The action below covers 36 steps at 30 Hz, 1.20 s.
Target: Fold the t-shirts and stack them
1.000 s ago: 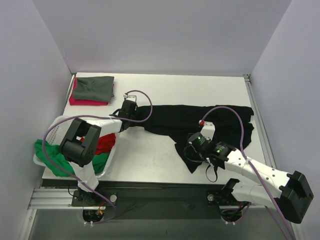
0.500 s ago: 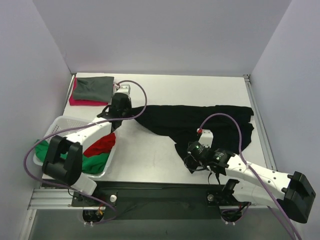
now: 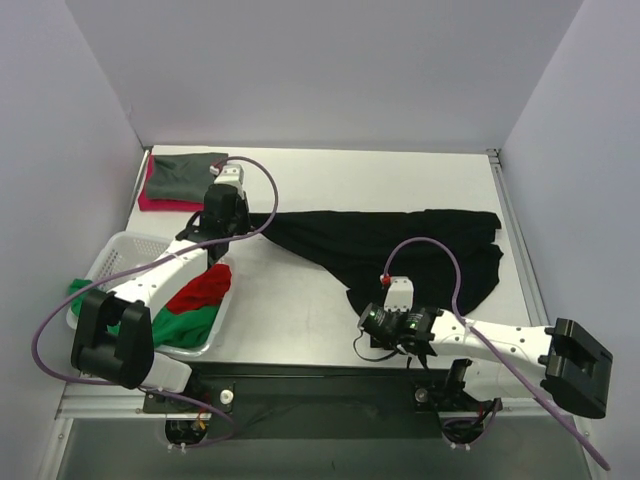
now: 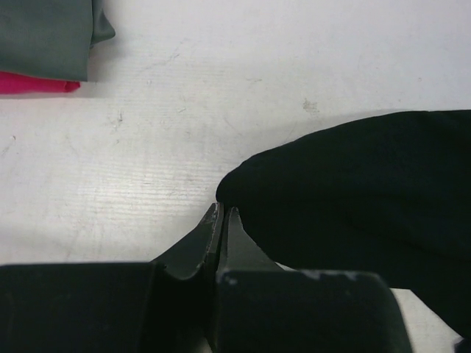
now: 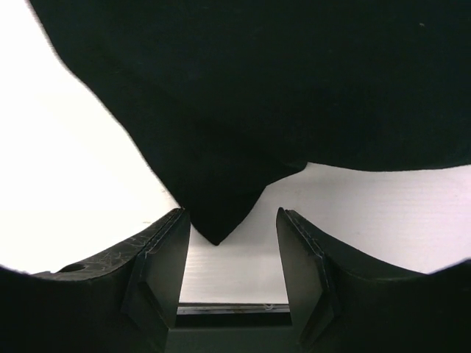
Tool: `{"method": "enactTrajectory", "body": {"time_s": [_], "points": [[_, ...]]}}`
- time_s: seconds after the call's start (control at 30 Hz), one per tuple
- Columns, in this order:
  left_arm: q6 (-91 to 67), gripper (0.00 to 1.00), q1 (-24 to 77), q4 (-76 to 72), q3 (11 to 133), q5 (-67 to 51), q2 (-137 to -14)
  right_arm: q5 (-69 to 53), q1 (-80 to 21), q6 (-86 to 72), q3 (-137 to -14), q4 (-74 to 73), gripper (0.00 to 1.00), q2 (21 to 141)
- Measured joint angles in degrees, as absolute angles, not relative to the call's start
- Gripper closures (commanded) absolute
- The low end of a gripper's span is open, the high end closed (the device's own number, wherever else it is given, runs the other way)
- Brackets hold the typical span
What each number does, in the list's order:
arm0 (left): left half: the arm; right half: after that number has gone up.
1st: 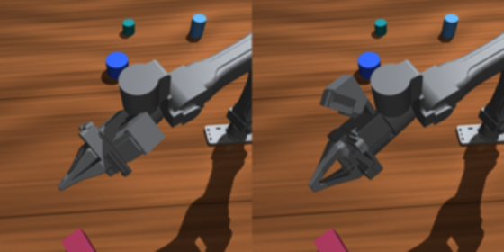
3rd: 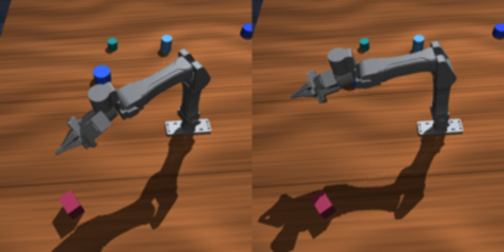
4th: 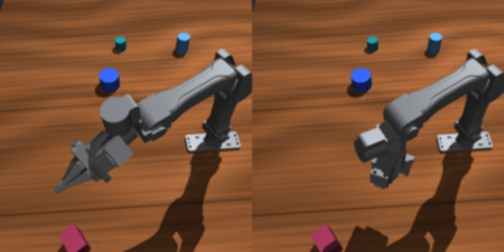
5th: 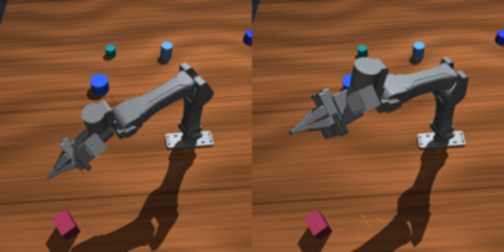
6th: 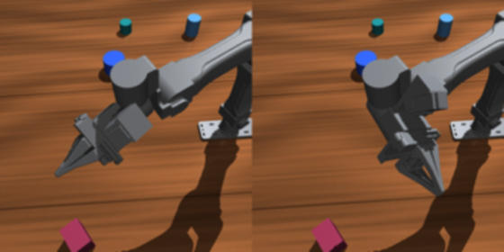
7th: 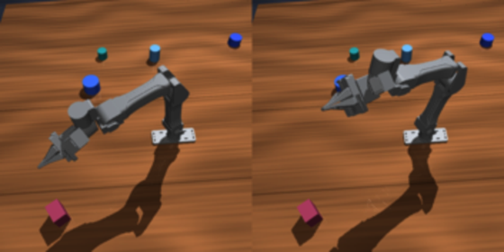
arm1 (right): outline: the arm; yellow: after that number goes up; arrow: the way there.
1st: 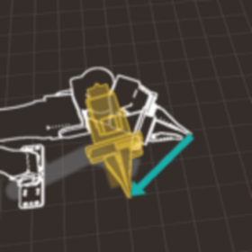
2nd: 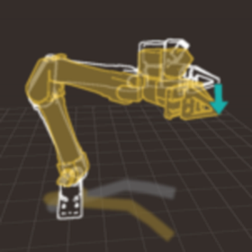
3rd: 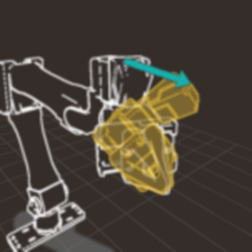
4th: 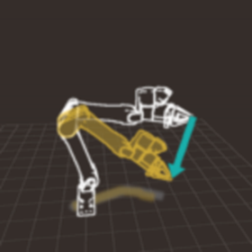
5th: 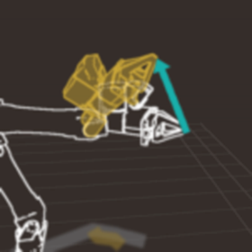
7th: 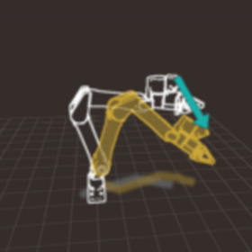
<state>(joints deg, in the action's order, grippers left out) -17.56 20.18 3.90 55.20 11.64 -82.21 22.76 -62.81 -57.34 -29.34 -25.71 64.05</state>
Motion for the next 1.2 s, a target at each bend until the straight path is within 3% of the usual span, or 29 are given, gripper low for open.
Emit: {"method": "enactTrajectory", "body": {"time_s": [0.17, 0.4, 0.57, 0.73, 1.03, 1.2], "points": [[-17.58, 1.0, 19.16, 3.86, 53.87, 10.13, -82.19, 23.35, -62.85, -59.18, -29.34, -26.15, 0.58, 67.09], [-17.8, 1.0, 17.93, 3.42, 53.39, 7.92, -82.08, 23.7, -62.81, -59.57, -29.34, -25.76, 1.0, 67.85], [-18.5, 1.0, 15.77, 3.01, 53.04, 5.02, -82.0, 23.46, -59.79, -57.08, -29.28, -25.52, 1.0, 64.38], [-19.66, 1.0, 12.01, 2.48, 53.21, 0.86, -81.97, 22.74, -49.84, -50.46, -30.79, -27.31, 1.0, 54.17], [-20.62, 1.0, 6.48, 3.29, 57.6, -4.29, -81.08, 30.87, -43.09, -40.99, -55.05, -38.28, 1.0, 44.62], [-20.97, 1.0, 2.0, 3.42, 58.46, -6.57, -79.37, 36.64, -43.05, -39.03, -61.43, -44.38, 1.0, 39.11]]}}
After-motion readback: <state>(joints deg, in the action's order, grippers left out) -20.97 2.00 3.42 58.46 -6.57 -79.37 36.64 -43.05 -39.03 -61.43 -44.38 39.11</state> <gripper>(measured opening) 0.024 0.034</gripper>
